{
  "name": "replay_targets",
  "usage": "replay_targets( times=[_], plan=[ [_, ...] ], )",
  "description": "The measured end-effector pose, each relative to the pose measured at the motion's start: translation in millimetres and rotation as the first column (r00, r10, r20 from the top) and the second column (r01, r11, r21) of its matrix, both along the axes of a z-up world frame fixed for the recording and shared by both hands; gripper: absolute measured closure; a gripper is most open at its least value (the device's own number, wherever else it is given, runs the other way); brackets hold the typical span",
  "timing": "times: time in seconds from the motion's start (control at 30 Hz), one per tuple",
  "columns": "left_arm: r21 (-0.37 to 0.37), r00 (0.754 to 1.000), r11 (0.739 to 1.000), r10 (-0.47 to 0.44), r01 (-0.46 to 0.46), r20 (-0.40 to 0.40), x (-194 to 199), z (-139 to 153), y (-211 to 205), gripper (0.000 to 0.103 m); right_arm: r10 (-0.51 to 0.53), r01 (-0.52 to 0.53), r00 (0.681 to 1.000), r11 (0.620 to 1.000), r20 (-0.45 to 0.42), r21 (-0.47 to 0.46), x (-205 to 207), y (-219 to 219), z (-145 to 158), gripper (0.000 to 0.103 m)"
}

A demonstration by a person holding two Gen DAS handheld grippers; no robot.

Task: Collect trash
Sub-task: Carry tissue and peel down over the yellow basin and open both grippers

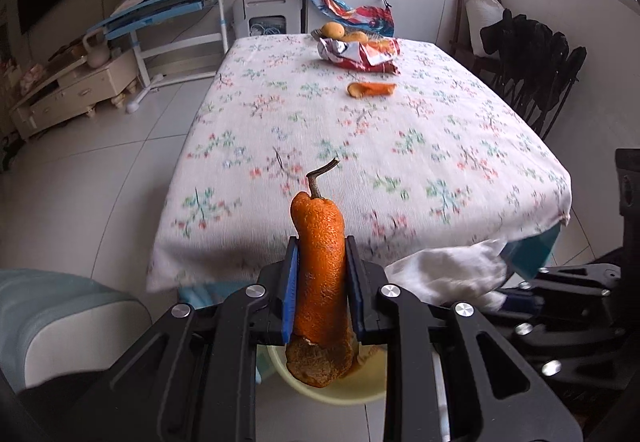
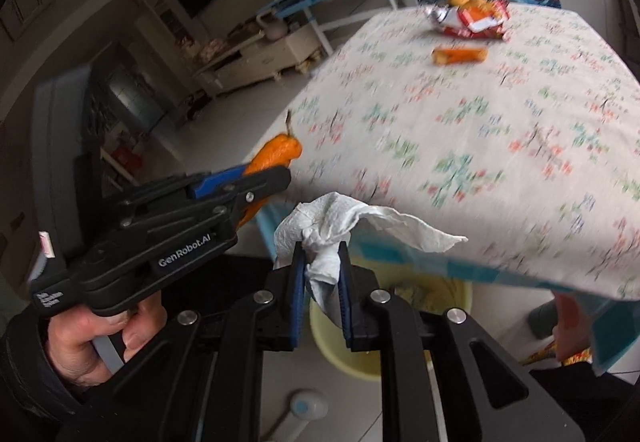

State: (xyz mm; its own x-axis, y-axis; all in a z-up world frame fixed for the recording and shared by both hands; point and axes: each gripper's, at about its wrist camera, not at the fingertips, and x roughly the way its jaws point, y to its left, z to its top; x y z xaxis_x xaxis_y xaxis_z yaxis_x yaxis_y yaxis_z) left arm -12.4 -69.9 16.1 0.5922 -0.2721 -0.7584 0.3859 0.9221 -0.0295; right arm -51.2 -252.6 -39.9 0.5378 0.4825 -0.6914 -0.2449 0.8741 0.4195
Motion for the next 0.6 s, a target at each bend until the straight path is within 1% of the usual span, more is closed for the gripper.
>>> replay_targets(
  times=[0.17, 0.33, 0.6],
  plan=[
    [0.009, 1.000, 1.000, -0.014, 0.015, -0.021, -14.8, -8.2, -1.9, 0.082, 0.024, -0.026, 0.998, 0.999, -0.058, -0.024, -3.7, 11.8, -16.7, 0.086],
    [-0.003, 0.997, 1.000, -0.015, 0.015, -0.082, -21.5, -24.4, 1.1, 0.082, 0.037, -0.044, 0.993, 0.997, -0.110, -0.062, -2.1, 20.1, -35.5, 0.086],
    [-0.008, 0.985, 1.000, 0.005, -0.006, -0.172, -14.7, -49.9, 5.1, 0.082, 0.031, -0.051, 0.986, 0.992, -0.161, -0.117, 5.0, 25.8, -56.6, 0.085]
  ],
)
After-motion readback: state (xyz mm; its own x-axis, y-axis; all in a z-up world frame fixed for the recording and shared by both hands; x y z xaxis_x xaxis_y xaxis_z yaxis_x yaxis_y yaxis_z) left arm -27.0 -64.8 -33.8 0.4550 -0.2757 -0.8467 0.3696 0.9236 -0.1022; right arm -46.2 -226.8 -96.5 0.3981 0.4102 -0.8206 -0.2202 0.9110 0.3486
